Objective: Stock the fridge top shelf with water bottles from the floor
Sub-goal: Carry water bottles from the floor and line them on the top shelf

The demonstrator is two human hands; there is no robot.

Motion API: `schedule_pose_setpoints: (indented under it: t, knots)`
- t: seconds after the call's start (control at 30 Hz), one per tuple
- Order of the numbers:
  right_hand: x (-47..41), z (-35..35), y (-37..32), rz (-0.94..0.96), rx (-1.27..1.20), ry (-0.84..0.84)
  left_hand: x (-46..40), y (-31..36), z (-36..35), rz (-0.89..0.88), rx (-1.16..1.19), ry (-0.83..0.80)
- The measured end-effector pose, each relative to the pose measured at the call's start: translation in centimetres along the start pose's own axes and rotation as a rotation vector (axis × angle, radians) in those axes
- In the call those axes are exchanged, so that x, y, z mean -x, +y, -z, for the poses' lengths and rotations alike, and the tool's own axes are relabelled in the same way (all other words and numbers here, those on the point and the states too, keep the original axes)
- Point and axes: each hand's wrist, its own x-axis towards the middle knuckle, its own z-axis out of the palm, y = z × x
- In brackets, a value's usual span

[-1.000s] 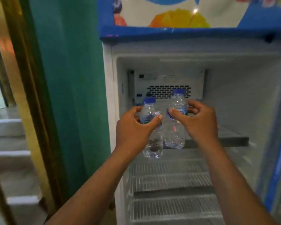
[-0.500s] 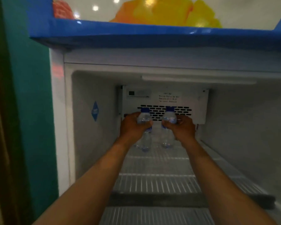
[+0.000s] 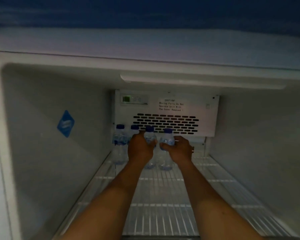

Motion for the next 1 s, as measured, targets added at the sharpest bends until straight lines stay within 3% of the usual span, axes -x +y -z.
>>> schedule_pose_setpoints:
  t: [0.23, 0.37, 0.5, 0.73, 1.0]
  knots:
    - [-0.2, -0.6, 1.1, 0.019, 0.064, 0.014, -0.2, -0.4, -1.3, -0.033, -0.003, 0.009]
    - [0.2, -0.4, 3.0, -0.088, 0.149, -0.089, 0.1, -0.8, -1.2, -0.012, 0.017, 0.04]
    - [0.3, 0.1, 4.0, -0.164, 0.226, -0.12, 0.9, -1.5, -1.2, -0.025, -0.121, 0.089]
    - [0.5, 0.3, 3.1, -0.199, 0.334, -0.197, 1.8, -2.4, -0.7, 0.215, -0.379, -0.057]
    - [-1.8, -0.2, 2.5, -0.27, 0.352, -0.304, 0.2, -2.3, -2.0, 0.263, -0.48, -0.086]
